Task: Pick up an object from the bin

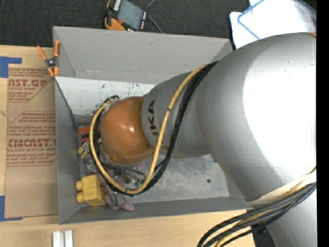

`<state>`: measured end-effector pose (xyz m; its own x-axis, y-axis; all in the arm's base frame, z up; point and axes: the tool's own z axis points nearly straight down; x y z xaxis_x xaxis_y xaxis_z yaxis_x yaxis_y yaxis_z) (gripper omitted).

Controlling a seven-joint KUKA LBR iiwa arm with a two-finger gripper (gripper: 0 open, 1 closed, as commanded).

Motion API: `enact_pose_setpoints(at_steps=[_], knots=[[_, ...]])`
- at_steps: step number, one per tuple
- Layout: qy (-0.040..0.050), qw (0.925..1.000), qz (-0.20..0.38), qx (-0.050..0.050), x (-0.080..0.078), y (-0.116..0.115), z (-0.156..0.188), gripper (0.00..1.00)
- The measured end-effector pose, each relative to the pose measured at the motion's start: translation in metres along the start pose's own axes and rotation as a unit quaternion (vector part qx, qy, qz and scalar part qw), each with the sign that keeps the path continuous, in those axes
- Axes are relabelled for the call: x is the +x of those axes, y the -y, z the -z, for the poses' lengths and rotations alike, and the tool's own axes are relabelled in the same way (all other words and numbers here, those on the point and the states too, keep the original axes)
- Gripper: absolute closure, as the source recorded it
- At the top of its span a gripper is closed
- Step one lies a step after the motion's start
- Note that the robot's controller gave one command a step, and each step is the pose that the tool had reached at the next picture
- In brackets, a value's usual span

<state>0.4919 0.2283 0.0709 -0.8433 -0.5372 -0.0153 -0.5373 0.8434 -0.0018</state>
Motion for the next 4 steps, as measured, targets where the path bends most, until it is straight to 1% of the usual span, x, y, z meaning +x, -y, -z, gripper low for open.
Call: enact_pose_setpoints(at_steps=[1,2,3,4], knots=[[0.0194,0.9888,0.148,0.009,0.006,0.017,0.008,1.0],[0.0194,0.9888,0.148,0.009,0.006,0.017,0.008,1.0],[0.0125,0.9888,0.149,0.006,0.01,0.015,0.038,1.0],[0.0103,0.9887,0.15,0.004,0.009,0.015,0.072,1.0]])
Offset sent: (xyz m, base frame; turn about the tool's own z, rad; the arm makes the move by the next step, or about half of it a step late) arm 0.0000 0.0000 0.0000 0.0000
